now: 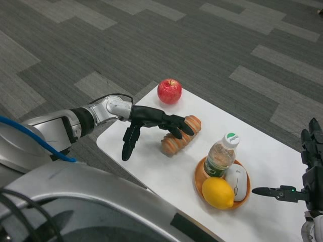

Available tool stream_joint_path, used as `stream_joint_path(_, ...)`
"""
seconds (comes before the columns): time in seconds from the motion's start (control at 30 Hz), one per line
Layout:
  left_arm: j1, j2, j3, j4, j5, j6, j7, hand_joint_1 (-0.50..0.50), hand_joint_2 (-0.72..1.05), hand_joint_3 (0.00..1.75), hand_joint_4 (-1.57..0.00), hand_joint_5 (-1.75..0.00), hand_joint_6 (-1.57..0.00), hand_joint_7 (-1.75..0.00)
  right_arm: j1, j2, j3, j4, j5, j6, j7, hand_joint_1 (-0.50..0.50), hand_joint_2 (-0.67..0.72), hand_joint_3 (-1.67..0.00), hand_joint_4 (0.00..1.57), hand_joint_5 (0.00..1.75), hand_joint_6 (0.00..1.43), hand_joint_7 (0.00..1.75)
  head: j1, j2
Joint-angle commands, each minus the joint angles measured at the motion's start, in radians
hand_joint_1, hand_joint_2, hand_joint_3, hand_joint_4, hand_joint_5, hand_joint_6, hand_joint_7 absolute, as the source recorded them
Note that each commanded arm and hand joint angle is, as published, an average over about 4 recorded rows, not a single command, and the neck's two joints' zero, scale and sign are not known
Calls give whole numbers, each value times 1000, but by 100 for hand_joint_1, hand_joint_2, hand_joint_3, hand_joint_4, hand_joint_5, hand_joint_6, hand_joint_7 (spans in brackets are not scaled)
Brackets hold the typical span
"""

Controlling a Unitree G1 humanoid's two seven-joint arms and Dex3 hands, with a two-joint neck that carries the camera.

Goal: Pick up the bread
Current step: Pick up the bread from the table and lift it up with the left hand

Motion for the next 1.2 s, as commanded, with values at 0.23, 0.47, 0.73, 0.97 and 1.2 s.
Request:
stream_joint_path(0.23,44,17,140,-93,9,9,-3,50,-19,9,0,-62,0,-56,-9,2,-6,2,5,-4,1,-18,3,0,0,0,0,0,-71,-17)
stream_joint_path(0.47,53,17,163,-128,5,23,0,50,-17,9,0,-62,0,-56,-9,2,-6,2,4,-4,1,-18,3,0,0,0,0,0,-200,-29)
stream_joint_path(0.73,44,-44,153,-170,98,78,80,50,3,9,0,-62,0,-58,-9,4,-4,4,5,-4,1,-20,3,0,0,0,0,0,-245,-20)
stream_joint_path(0.97,56,-88,182,-201,174,129,178,50,27,9,0,-67,0,-63,-9,4,-4,3,5,-4,1,-18,3,0,0,0,0,0,-298,-16)
stream_joint_path(1.2,71,-125,214,-232,273,122,300,48,41,7,0,-69,0,-59,-10,4,-2,8,6,-2,1,-21,3,0,0,0,0,0,-351,-14)
